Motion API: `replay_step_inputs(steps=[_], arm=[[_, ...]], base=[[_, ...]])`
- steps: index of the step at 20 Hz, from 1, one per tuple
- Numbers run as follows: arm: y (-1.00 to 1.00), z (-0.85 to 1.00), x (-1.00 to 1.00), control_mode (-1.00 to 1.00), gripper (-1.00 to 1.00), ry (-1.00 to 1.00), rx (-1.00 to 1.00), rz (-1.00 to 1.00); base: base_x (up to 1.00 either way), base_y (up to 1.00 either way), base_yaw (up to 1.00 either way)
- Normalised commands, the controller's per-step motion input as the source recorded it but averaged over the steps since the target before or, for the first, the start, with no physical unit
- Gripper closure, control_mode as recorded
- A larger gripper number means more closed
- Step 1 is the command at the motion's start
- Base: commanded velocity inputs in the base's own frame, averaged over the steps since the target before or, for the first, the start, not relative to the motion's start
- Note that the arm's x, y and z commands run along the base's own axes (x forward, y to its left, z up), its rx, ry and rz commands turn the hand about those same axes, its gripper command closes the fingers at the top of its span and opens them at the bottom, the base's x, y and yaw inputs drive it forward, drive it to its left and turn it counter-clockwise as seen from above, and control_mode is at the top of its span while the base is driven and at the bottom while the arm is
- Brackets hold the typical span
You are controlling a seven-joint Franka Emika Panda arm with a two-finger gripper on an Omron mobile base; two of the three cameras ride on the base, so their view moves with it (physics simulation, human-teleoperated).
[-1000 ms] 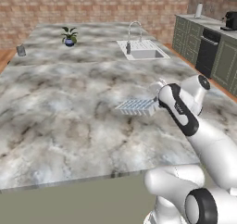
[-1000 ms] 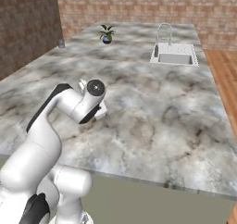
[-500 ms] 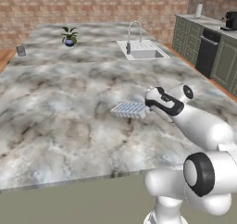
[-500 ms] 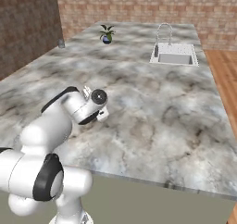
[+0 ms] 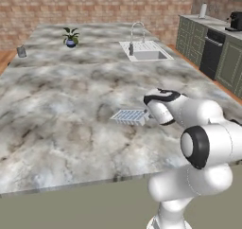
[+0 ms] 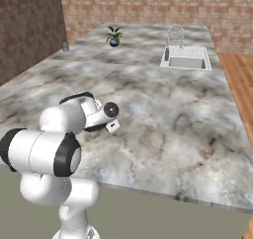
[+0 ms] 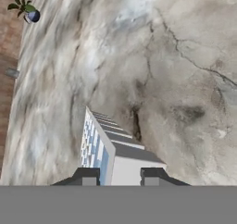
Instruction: Open the freezer door, pick up the ice cube tray from the freezer, and place it on the dining counter.
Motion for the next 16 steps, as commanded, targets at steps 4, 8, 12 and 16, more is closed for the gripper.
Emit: replay_step_inputs(steps=[4,8,12,16], arm=[[0.0,-0.44,0.23,-1.0,1.0,0.0,0.0,0.04],[0.01,-0.34,0.24,-1.0,1.0,0.0,0.0,0.03],[0.03,-0.07,0.13,-1.0,1.0,0.04,0.0,0.03],[0.02,-0.03,0.15,-1.0,-1.0,0.01,0.0,0.02]], base=[[0.0,0.0,0.0],[0.0,0.0,0.0],[0.0,0.0,0.0],[0.0,0.0,0.0]])
